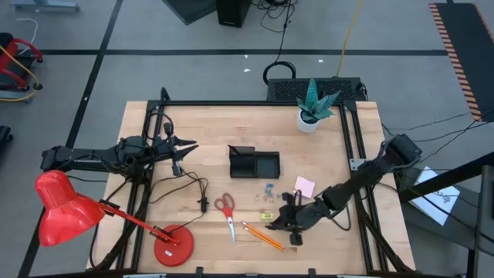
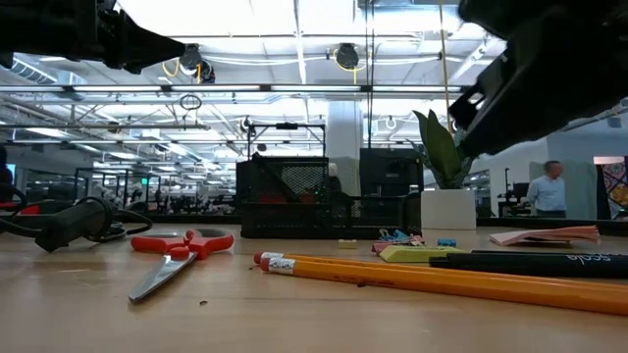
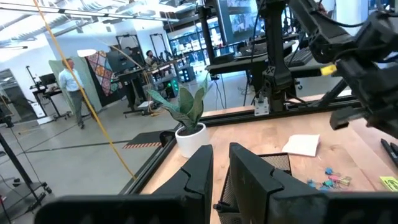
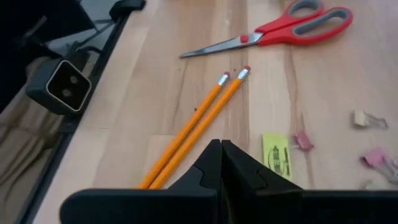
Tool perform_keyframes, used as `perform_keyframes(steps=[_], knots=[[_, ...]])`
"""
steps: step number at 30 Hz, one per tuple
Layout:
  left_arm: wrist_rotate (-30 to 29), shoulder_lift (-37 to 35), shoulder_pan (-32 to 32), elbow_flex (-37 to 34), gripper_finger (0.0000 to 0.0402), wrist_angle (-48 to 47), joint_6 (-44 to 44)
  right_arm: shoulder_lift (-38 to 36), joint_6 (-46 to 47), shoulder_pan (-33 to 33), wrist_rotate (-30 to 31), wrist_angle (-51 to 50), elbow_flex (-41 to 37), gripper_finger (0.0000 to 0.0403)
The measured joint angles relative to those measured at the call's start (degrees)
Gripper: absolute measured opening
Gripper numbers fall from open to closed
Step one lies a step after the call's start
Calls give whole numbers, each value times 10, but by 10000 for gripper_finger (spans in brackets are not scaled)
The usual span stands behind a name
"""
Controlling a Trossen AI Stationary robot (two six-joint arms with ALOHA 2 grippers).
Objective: Pick and place office supplies into organizer
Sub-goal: Put the black pen into the black desk organizer
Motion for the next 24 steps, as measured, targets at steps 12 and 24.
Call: perform_keyframes(steps=[12, 24], knots=[[0, 0, 0, 0, 63, -3, 1, -49, 17, -21, -49, -253, 58, 16], [0, 0, 0, 0, 63, -4, 1, -58, 137, -3, -67, -320, 63, 152]])
